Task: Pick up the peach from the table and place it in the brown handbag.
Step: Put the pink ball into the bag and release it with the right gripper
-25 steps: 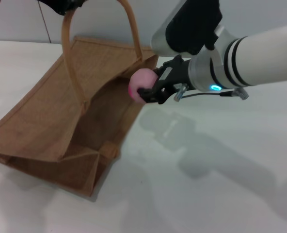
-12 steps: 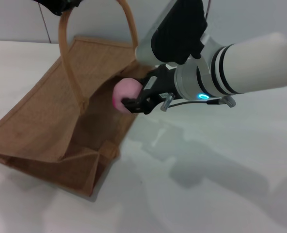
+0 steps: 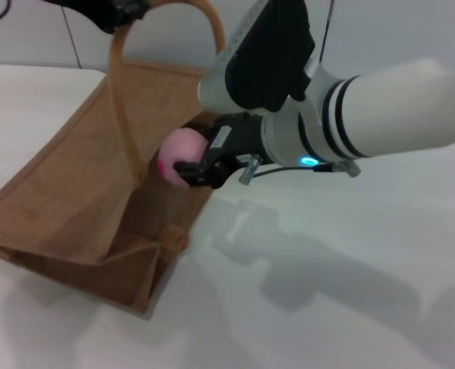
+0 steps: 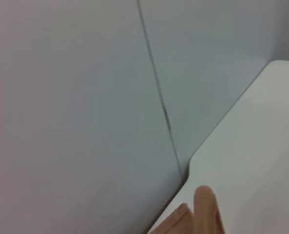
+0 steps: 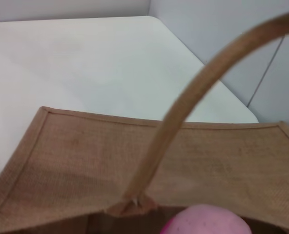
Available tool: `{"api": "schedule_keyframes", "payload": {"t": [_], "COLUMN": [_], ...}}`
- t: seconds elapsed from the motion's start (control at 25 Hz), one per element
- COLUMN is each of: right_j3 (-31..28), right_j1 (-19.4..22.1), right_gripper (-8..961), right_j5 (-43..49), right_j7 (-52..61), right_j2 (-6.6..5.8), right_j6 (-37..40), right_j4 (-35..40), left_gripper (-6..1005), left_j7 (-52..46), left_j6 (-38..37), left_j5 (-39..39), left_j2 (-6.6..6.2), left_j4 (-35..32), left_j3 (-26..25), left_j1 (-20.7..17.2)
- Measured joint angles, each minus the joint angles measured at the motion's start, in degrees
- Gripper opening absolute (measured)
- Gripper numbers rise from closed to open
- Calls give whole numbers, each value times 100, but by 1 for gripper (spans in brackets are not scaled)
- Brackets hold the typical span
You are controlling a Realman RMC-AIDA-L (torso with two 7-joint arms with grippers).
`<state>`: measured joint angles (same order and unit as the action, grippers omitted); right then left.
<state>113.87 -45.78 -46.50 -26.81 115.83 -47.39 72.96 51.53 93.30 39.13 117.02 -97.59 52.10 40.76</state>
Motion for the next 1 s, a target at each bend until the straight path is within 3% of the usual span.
{"api": "schedule_keyframes", "payload": {"t": [0.52, 1.0], "right_j3": [246, 271], "right_j1": [-32, -183], "right_gripper": [553, 552], "right_j5": [-113, -550], "right_j7": [-120, -596], "right_j2": [0, 8], "right_j6": [514, 1110], "right_j4": [-393, -1059], "left_gripper": [86, 80], "left_j7": [-151, -442], "left_j6": [-39, -175], "left_j5": [70, 128], "left_j2": [-7, -6], "left_j4": [-80, -274], "left_j3": [333, 936], "left_j1": [8, 89]}}
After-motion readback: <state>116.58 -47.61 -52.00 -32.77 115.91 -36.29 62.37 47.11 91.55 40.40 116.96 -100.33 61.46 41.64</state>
